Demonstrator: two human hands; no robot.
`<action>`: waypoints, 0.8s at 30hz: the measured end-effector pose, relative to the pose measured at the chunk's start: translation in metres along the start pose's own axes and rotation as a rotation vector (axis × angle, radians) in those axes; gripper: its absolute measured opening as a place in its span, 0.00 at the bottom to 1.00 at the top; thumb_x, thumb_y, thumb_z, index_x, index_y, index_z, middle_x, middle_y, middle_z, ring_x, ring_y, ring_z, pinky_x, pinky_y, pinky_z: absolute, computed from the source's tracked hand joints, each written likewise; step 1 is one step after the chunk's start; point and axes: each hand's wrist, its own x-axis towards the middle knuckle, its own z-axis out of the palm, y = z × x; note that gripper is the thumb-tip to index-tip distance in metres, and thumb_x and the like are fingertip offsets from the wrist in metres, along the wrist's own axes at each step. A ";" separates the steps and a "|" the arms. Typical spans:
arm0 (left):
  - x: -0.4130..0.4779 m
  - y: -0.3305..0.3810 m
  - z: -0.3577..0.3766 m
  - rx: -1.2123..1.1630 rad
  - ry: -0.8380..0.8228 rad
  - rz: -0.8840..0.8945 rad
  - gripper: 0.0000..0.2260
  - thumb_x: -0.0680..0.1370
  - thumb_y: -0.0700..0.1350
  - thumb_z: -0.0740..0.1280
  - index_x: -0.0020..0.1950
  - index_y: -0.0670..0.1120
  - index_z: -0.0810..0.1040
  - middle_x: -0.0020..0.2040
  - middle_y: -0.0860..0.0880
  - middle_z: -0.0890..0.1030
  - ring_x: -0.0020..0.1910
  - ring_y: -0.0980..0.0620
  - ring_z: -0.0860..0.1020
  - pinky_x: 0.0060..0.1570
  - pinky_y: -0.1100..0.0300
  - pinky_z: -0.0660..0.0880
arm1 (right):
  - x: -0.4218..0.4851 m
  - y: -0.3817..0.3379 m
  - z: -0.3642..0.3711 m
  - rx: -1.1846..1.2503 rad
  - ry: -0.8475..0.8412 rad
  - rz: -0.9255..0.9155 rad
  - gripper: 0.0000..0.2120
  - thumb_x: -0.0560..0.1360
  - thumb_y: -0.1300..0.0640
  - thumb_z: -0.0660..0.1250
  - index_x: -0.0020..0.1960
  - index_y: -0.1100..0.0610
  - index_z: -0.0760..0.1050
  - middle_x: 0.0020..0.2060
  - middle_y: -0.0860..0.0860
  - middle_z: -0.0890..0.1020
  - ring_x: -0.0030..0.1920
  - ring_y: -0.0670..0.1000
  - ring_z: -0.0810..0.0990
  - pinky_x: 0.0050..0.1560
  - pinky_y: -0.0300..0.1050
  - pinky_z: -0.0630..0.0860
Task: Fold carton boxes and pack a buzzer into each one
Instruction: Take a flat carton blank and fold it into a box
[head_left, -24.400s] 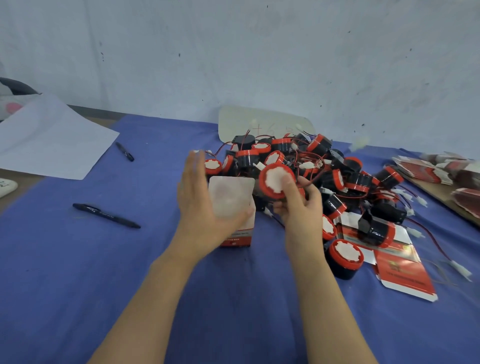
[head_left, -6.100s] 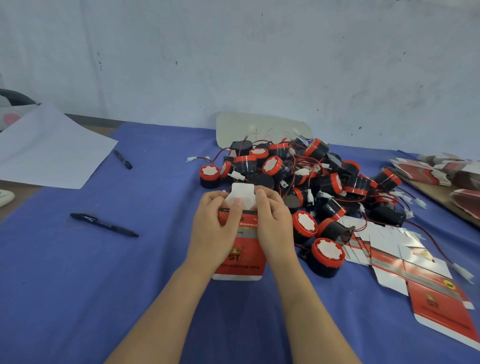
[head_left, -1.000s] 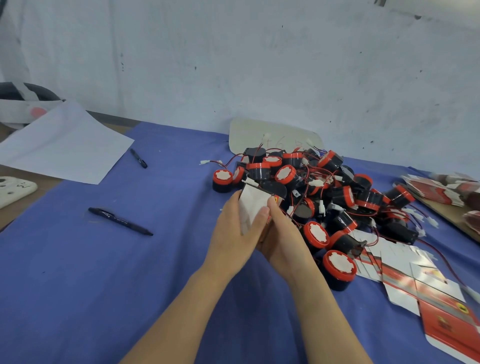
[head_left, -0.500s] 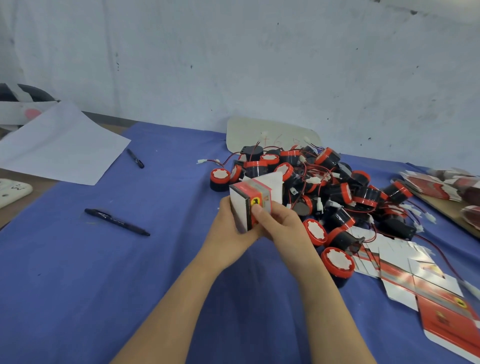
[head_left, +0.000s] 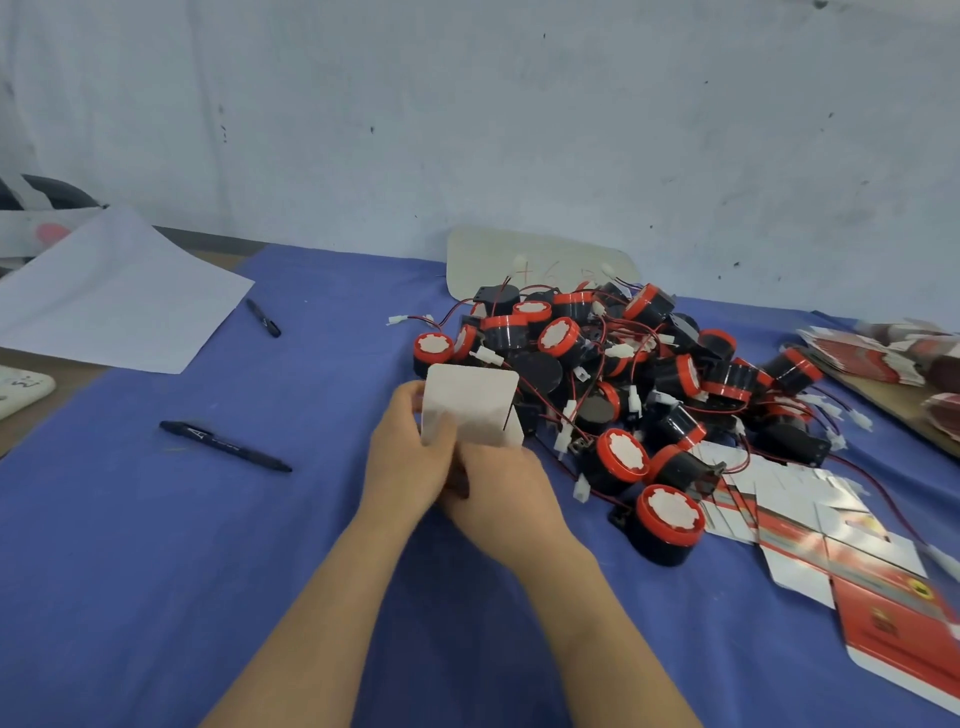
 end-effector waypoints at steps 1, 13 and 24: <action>0.000 -0.002 0.001 0.019 0.018 -0.023 0.10 0.80 0.43 0.62 0.61 0.51 0.71 0.50 0.55 0.77 0.45 0.57 0.75 0.37 0.67 0.69 | -0.001 0.000 0.000 0.014 0.025 -0.016 0.04 0.75 0.52 0.62 0.42 0.50 0.74 0.41 0.47 0.82 0.46 0.52 0.77 0.62 0.51 0.65; 0.003 0.001 -0.015 -0.128 0.445 -0.097 0.08 0.79 0.36 0.54 0.53 0.46 0.58 0.40 0.55 0.69 0.36 0.56 0.71 0.31 0.58 0.65 | 0.008 0.031 0.001 0.440 0.338 0.300 0.18 0.80 0.60 0.58 0.69 0.53 0.67 0.72 0.45 0.65 0.60 0.50 0.74 0.54 0.38 0.71; -0.002 -0.008 -0.004 0.140 0.288 0.148 0.13 0.76 0.31 0.55 0.52 0.45 0.74 0.52 0.53 0.72 0.48 0.57 0.69 0.40 0.75 0.64 | 0.012 0.049 0.023 0.219 0.179 0.385 0.26 0.77 0.46 0.64 0.72 0.50 0.60 0.55 0.49 0.79 0.53 0.51 0.78 0.42 0.44 0.73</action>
